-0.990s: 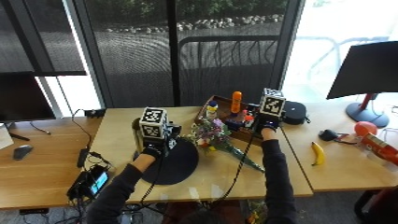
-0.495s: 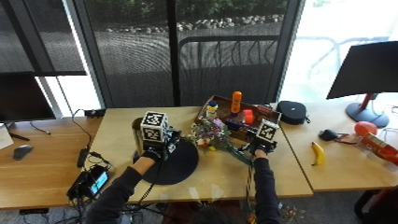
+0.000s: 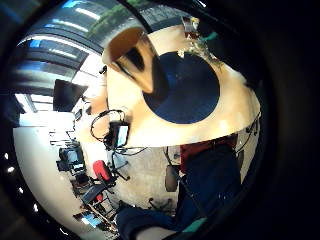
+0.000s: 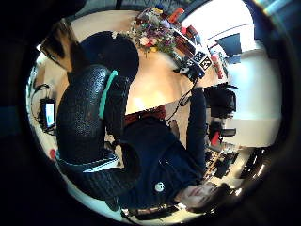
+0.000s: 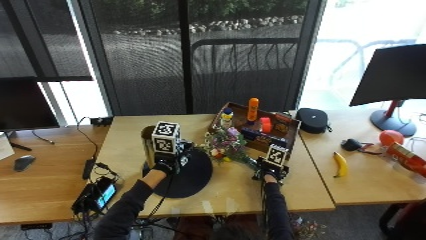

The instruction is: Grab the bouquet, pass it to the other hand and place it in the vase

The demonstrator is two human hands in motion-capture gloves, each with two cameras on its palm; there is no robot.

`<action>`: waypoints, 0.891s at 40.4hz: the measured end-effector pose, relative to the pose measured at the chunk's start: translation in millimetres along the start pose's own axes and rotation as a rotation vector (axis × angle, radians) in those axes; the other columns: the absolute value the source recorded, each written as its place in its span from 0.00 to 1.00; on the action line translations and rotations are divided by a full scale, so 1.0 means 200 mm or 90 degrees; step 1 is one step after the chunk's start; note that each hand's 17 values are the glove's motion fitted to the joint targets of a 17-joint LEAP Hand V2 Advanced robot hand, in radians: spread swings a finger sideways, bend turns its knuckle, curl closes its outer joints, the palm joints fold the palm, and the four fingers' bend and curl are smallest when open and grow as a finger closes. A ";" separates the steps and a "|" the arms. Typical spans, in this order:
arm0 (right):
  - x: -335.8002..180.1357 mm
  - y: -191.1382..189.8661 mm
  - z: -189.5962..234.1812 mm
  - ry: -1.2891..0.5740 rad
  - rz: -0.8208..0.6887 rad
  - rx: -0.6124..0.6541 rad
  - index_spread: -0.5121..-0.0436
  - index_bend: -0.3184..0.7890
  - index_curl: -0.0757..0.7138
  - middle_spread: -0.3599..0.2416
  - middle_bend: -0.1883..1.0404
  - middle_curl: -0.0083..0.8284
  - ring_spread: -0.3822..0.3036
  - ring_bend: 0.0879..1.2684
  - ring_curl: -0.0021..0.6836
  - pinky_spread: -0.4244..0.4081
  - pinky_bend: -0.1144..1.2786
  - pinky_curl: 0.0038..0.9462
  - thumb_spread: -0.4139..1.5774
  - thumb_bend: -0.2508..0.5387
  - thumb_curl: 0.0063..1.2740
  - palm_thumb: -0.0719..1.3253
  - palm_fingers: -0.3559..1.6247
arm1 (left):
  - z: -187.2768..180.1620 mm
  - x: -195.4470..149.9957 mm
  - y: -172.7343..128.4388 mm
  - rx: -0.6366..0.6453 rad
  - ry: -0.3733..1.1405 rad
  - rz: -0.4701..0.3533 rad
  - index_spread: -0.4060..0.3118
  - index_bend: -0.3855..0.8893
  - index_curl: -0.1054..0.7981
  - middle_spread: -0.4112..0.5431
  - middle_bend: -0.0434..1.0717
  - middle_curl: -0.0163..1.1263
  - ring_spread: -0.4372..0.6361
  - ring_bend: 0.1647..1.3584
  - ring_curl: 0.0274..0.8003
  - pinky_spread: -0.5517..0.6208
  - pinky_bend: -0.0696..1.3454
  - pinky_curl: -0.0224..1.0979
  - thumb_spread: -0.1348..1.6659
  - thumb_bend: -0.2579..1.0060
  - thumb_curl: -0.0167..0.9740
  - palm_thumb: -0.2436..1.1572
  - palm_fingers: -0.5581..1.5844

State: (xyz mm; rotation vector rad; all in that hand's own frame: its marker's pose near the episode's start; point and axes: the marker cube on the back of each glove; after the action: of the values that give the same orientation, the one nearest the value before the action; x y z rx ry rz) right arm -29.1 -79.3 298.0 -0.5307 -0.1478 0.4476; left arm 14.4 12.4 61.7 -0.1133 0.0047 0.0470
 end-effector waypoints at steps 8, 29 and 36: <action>-0.05 0.04 0.01 -0.020 -0.002 0.069 0.57 0.50 0.44 0.37 0.38 0.53 0.28 0.33 0.52 0.72 0.31 0.32 0.72 0.40 0.30 0.63 0.54 | 0.02 0.01 0.00 -0.006 0.007 0.007 0.50 0.42 0.48 0.54 0.20 0.32 0.55 0.26 0.38 0.61 0.29 0.36 0.80 0.19 0.29 0.37 0.45; -0.30 0.24 -0.15 -0.468 -0.194 0.137 0.54 0.47 0.63 0.20 0.60 0.71 0.20 0.48 0.72 0.24 0.34 0.42 0.81 0.43 0.27 0.73 0.81 | 0.12 -0.03 -0.09 -0.156 0.044 0.020 0.48 0.44 0.51 0.53 0.19 0.32 0.56 0.24 0.38 0.61 0.27 0.36 0.80 0.19 0.29 0.37 0.47; -0.37 0.36 -0.37 -0.588 -0.254 0.133 0.53 0.47 0.68 0.19 0.62 0.74 0.20 0.50 0.74 0.21 0.35 0.45 0.83 0.40 0.26 0.73 0.81 | 0.07 0.02 -0.14 -0.163 0.271 0.054 0.48 0.45 0.53 0.53 0.18 0.31 0.56 0.23 0.37 0.61 0.27 0.37 0.80 0.20 0.29 0.37 0.47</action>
State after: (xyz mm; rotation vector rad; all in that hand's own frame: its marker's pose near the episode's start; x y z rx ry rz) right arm -103.8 -92.2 195.5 -0.0460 -1.0624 0.2820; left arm 19.7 -13.1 78.1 -0.3776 0.4291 0.1075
